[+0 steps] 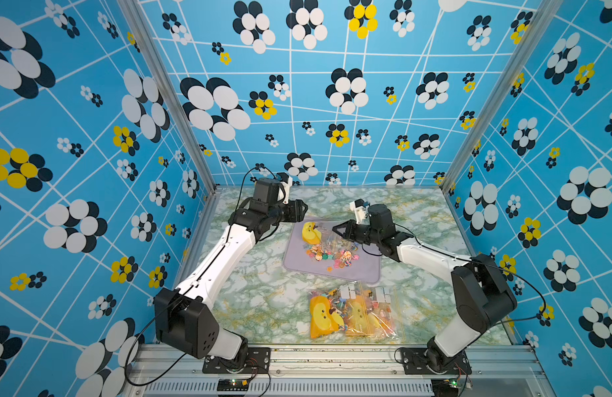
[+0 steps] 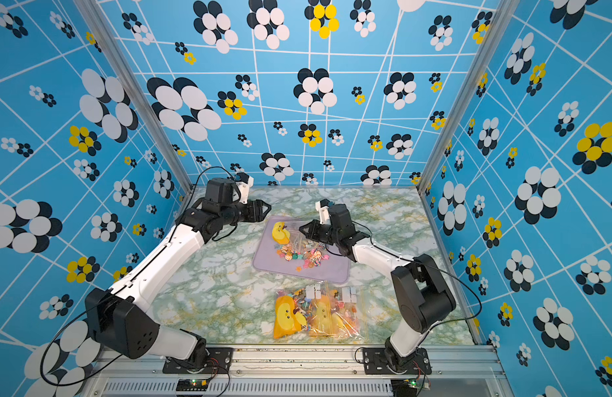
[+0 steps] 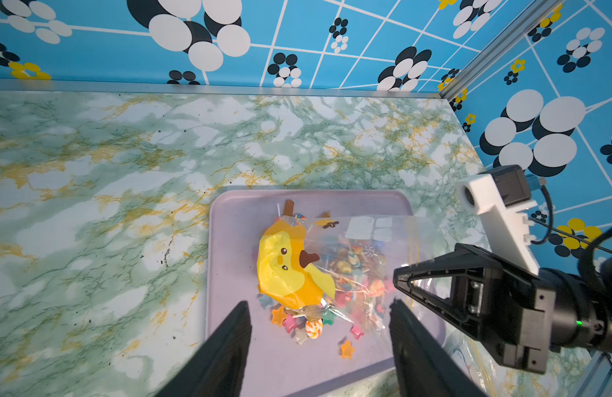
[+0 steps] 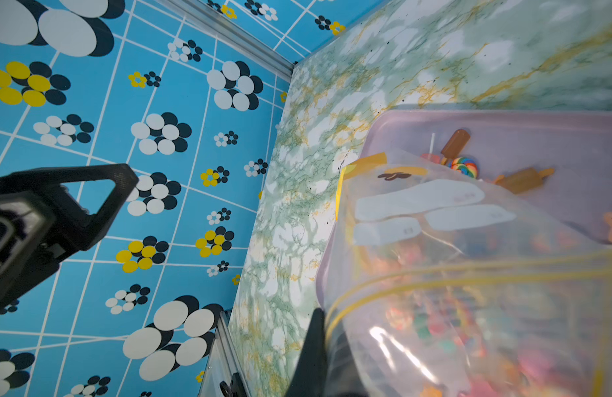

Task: Pour candies out of the ziploc bag
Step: Place the ziploc bag at the center of the board.

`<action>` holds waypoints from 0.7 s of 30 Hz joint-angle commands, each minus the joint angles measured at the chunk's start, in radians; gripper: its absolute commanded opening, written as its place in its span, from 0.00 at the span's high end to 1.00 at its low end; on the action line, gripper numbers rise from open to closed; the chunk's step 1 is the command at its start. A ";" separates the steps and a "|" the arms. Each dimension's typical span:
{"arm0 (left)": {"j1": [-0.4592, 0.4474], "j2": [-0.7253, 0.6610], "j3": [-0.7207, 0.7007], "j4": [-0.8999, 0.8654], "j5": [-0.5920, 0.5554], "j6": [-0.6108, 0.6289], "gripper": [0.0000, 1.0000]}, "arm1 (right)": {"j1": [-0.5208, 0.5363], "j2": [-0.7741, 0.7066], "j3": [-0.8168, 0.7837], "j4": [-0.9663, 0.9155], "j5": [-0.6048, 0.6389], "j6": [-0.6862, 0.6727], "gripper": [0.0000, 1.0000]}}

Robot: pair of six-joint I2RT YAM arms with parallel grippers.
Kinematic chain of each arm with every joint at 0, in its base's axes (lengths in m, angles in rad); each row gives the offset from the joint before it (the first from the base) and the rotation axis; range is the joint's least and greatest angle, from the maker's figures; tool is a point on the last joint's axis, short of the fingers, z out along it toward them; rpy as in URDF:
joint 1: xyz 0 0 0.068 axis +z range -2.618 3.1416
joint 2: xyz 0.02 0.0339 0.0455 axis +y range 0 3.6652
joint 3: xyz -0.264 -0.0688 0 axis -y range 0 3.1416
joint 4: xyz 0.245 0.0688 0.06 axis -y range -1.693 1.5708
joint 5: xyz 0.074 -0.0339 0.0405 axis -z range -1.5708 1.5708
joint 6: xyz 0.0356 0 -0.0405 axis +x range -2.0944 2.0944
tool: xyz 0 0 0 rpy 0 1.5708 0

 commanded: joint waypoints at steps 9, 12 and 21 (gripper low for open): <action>0.029 -0.042 -0.056 0.073 0.057 -0.060 0.33 | 0.186 -0.259 0.148 -0.468 0.797 -0.195 1.00; 0.029 -0.048 -0.058 0.074 0.061 -0.062 0.33 | 0.219 -0.270 0.160 -0.504 0.910 -0.207 1.00; 0.029 -0.061 -0.072 0.070 0.056 -0.060 0.33 | 0.259 -0.301 0.181 -0.539 1.077 -0.241 1.00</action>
